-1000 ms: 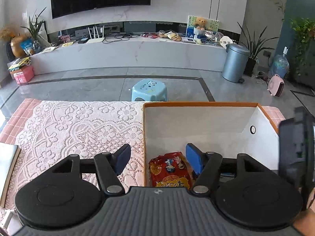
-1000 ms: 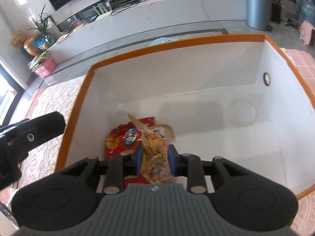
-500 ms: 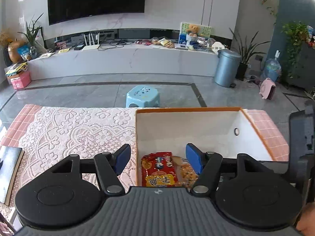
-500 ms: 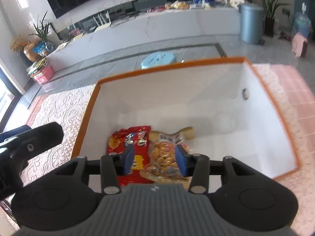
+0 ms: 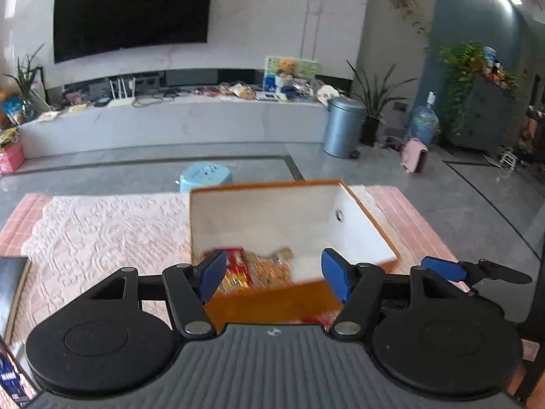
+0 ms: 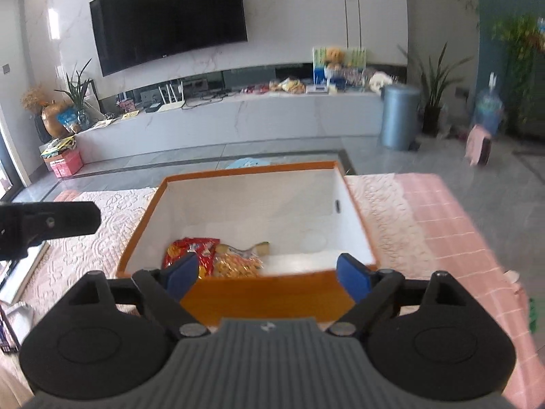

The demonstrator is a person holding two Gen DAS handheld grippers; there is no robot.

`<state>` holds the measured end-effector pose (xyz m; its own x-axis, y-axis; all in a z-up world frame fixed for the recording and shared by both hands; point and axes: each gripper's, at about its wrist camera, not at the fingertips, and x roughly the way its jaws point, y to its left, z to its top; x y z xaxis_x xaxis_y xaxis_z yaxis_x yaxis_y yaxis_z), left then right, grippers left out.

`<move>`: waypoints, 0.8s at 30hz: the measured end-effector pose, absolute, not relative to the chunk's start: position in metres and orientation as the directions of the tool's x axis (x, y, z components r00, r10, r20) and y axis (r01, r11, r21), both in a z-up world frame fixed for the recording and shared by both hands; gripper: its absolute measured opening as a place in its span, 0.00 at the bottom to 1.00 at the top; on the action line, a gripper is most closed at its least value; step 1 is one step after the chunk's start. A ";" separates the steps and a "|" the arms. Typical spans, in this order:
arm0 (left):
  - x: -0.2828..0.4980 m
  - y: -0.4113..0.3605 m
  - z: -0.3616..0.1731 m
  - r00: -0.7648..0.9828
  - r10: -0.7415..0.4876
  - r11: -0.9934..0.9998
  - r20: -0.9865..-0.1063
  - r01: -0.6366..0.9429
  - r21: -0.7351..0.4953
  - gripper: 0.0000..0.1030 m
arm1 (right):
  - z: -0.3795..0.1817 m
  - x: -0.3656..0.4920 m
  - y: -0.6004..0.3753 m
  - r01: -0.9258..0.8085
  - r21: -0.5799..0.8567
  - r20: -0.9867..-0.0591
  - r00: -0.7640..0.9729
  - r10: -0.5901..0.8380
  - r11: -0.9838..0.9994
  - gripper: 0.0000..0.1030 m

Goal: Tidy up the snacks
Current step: 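Withdraw both tools from the box back toward the snack pile, then grasp the white breadstick packet with the left tool while the right tool grasps the green sausage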

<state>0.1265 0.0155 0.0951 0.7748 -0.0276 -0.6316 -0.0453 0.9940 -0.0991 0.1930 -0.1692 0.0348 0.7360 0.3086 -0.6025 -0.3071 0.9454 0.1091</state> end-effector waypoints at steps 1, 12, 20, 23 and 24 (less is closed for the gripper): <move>0.122 0.014 0.093 0.768 -0.036 0.994 -0.639 -0.040 -0.103 0.73 | 0.035 0.183 -0.174 -0.305 0.105 -0.602 0.738 0.305 0.946 0.83; 0.073 0.026 0.054 0.683 -0.096 0.980 -0.724 -0.063 -0.190 0.73 | 0.006 0.107 -0.199 -0.270 0.156 -0.686 0.663 0.301 0.950 0.83; 0.046 0.034 0.000 0.593 -0.142 0.962 -0.793 -0.107 -0.252 0.72 | -0.024 0.074 -0.193 -0.320 0.116 -0.725 0.620 0.300 0.940 0.69; 0.040 0.037 -0.022 0.559 -0.123 0.959 -0.820 -0.147 -0.244 0.72 | -0.040 0.068 -0.190 -0.325 0.103 -0.749 0.596 0.289 0.940 0.69; 0.039 0.039 -0.029 0.547 -0.115 0.958 -0.829 -0.159 -0.238 0.72 | -0.046 0.065 -0.188 -0.326 0.094 -0.756 0.592 0.281 0.941 0.69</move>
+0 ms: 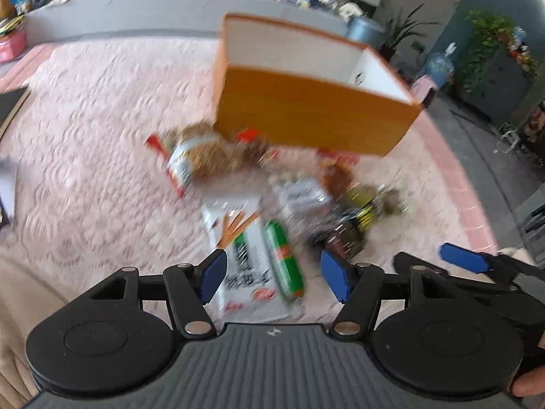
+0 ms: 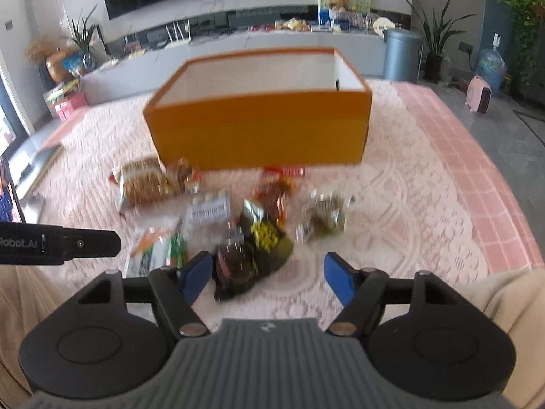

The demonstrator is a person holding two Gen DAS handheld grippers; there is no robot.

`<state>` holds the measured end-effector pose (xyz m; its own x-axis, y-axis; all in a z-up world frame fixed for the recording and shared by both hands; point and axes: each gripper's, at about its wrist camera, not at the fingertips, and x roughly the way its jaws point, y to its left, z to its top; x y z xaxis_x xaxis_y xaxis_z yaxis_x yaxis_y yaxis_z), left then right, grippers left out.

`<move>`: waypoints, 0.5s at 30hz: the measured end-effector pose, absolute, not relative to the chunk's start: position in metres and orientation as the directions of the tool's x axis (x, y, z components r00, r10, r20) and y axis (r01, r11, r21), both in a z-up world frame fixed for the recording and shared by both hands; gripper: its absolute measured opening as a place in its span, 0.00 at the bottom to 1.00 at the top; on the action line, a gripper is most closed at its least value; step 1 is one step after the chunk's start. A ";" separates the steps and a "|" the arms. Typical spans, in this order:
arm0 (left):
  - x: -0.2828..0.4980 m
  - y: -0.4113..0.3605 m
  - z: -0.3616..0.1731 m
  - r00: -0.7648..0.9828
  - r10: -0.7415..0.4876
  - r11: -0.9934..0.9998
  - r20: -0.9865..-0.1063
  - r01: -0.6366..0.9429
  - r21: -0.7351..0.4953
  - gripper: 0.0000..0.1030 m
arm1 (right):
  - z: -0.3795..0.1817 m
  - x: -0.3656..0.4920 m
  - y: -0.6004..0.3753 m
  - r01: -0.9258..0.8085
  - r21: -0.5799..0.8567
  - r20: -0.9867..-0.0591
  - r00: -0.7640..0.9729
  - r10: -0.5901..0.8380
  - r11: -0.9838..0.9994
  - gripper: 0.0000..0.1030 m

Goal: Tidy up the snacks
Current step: 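Grasp the white breadstick packet with the left tool while the right tool grasps the green sausage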

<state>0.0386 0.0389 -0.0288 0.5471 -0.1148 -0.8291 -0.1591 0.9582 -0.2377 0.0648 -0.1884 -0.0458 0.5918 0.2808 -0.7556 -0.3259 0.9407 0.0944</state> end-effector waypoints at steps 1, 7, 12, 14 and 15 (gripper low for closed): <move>0.038 0.041 -0.036 0.534 -0.105 0.957 -0.839 -0.176 -0.232 0.72 | -0.051 0.064 -0.187 -0.330 0.083 -0.762 0.587 0.273 0.940 0.69; 0.036 0.046 -0.055 0.505 -0.071 0.954 -0.860 -0.216 -0.206 0.72 | -0.069 0.064 -0.181 -0.344 0.069 -0.771 0.577 0.269 0.936 0.69; 0.043 0.046 -0.065 0.485 -0.048 0.956 -0.873 -0.231 -0.181 0.72 | -0.076 0.070 -0.179 -0.338 0.078 -0.774 0.572 0.271 0.938 0.69; 0.047 0.047 -0.070 0.474 -0.042 0.952 -0.880 -0.249 -0.180 0.72 | -0.079 0.073 -0.178 -0.333 0.080 -0.778 0.568 0.268 0.940 0.69; 0.050 0.046 -0.073 0.469 -0.037 0.950 -0.882 -0.257 -0.176 0.72 | -0.081 0.074 -0.177 -0.330 0.081 -0.782 0.564 0.265 0.940 0.69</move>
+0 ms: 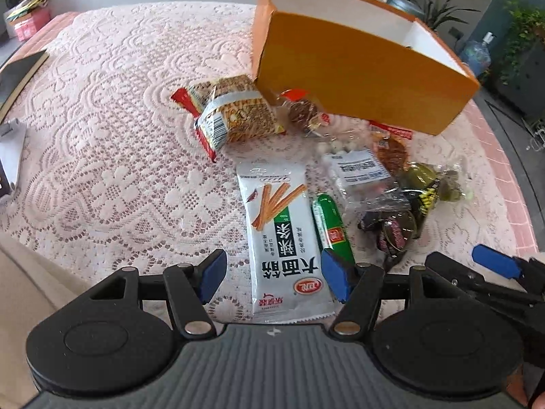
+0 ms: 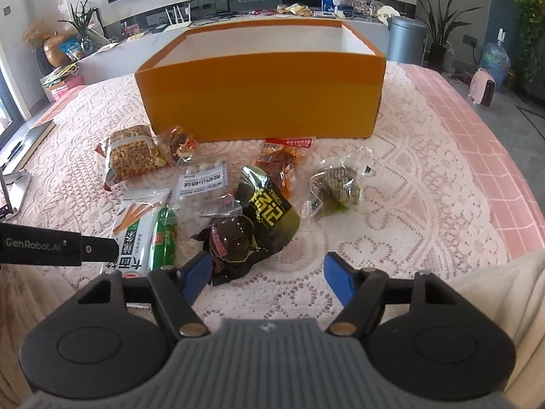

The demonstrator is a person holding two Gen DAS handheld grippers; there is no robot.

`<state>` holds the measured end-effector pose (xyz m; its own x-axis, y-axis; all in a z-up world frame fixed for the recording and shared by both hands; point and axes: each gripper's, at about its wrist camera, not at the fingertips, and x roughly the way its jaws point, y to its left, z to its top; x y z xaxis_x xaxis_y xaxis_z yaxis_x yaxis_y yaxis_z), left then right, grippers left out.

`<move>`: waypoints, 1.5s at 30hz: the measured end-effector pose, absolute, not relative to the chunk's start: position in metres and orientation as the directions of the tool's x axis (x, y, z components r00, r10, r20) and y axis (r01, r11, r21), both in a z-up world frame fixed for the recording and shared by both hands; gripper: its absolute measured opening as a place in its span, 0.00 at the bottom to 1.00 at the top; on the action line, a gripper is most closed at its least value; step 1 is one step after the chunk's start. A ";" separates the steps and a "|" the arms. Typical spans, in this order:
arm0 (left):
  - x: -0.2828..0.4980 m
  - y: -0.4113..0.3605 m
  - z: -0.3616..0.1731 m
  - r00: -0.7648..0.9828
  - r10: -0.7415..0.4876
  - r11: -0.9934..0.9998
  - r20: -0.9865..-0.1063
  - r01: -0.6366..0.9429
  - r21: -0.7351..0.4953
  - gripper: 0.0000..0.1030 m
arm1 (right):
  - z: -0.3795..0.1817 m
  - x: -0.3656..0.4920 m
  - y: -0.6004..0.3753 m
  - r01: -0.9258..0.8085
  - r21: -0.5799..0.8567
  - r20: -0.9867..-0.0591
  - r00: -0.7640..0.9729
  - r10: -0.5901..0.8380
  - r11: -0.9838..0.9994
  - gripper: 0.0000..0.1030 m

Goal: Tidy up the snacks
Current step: 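Grasp the white breadstick packet with the left tool while the right tool grasps the green sausage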

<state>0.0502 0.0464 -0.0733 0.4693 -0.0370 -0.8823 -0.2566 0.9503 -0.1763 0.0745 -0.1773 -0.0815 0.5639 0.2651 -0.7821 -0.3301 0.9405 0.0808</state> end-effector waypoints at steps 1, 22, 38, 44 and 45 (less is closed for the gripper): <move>0.052 0.046 -0.076 0.465 -0.037 0.950 -0.884 -0.258 -0.175 0.72 | -0.084 0.076 -0.177 -0.328 0.084 -0.786 0.559 0.264 0.941 0.69; 0.087 0.018 -0.103 0.411 0.070 0.977 -0.909 -0.214 -0.022 0.72 | -0.105 0.084 -0.153 -0.429 0.114 -0.775 0.526 0.350 0.896 0.51; 0.058 0.061 -0.066 0.507 -0.004 0.949 -0.862 -0.270 -0.163 0.54 | -0.099 0.070 -0.130 -0.562 0.103 -0.712 0.534 0.455 0.821 0.36; 0.062 0.064 -0.069 0.509 -0.042 0.946 -0.860 -0.257 -0.198 0.54 | -0.107 0.078 -0.110 -0.583 0.091 -0.730 0.512 0.452 0.807 0.25; 0.062 0.065 -0.070 0.509 -0.049 0.944 -0.860 -0.257 -0.206 0.54 | -0.108 0.080 -0.108 -0.581 0.098 -0.738 0.502 0.451 0.808 0.25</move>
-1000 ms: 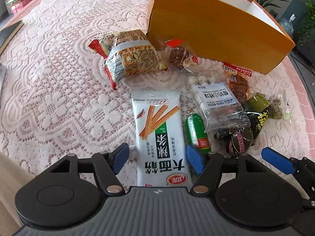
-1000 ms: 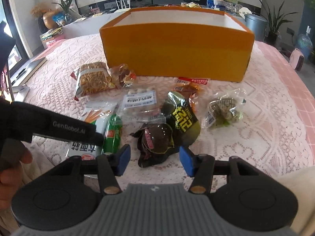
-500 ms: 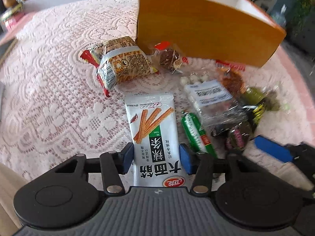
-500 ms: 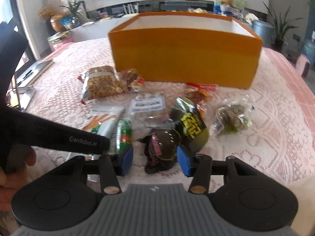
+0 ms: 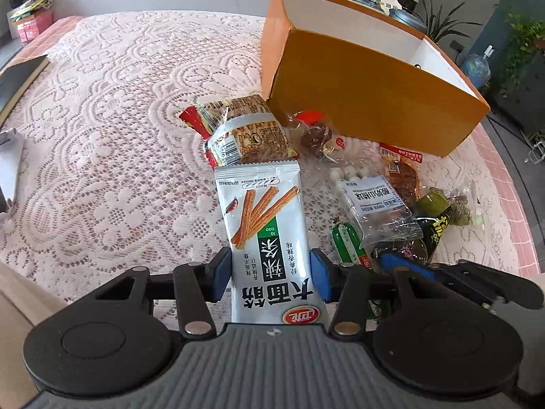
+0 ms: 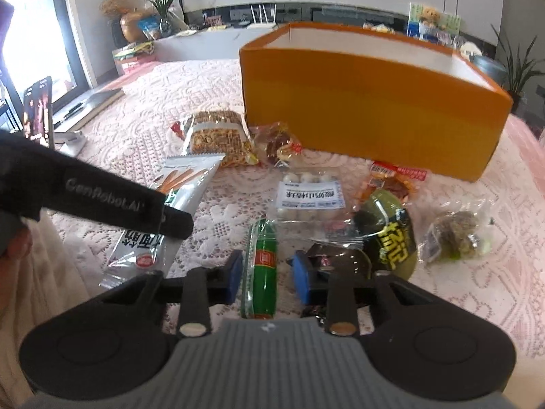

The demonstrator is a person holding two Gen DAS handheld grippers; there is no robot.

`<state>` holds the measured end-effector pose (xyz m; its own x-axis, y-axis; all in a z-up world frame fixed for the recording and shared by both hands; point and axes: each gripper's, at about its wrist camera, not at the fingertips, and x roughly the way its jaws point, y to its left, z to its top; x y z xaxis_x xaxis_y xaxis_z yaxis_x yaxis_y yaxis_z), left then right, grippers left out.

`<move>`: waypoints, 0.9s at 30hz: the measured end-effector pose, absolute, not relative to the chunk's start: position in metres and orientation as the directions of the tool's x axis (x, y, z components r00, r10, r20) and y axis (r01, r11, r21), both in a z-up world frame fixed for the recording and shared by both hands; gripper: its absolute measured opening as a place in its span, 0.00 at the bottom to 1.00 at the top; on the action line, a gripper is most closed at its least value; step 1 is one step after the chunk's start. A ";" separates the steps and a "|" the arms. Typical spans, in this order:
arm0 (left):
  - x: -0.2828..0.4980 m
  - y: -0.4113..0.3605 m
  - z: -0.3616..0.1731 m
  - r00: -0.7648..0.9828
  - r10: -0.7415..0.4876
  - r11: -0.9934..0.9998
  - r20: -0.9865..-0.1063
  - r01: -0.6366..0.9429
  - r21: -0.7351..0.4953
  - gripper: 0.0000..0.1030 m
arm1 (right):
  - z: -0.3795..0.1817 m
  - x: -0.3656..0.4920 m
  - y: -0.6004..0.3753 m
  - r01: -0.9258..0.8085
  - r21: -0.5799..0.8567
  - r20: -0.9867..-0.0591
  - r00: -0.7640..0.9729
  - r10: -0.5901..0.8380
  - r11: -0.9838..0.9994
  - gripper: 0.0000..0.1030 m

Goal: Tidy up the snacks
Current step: 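Grasp the white breadstick packet with the left tool while the right tool grasps the green sausage, then carry the breadstick packet and green sausage into the box and release both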

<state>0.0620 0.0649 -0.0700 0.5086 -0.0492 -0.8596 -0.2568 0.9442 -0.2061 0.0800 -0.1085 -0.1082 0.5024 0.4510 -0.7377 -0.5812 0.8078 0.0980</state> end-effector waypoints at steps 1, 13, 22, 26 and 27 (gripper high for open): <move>0.062 0.066 -0.071 0.506 -0.056 0.942 -0.861 -0.259 -0.214 0.54 | -0.110 0.083 -0.107 -0.577 0.108 -0.745 0.492 0.451 0.809 0.24; 0.063 0.071 -0.080 0.492 -0.098 0.934 -0.865 -0.254 -0.250 0.54 | -0.122 0.090 -0.088 -0.597 0.096 -0.784 0.447 0.430 0.796 0.20; 0.061 0.069 -0.079 0.514 -0.080 0.943 -0.854 -0.240 -0.232 0.54 | -0.108 0.081 -0.100 -0.584 0.156 -0.790 0.410 0.456 0.796 0.20; 0.060 0.069 -0.078 0.522 -0.076 0.943 -0.849 -0.238 -0.231 0.54 | -0.094 0.068 -0.109 -0.585 0.170 -0.783 0.409 0.470 0.793 0.20; 0.059 0.069 -0.077 0.527 -0.073 0.944 -0.847 -0.238 -0.230 0.54 | -0.090 0.066 -0.111 -0.583 0.176 -0.779 0.411 0.474 0.793 0.20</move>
<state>0.0591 0.0687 -0.0774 0.5268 -0.0732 -0.8469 -0.2382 0.9437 -0.2297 0.0658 -0.1114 -0.0900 0.4106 0.4744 -0.7787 -0.5827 0.7934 0.1762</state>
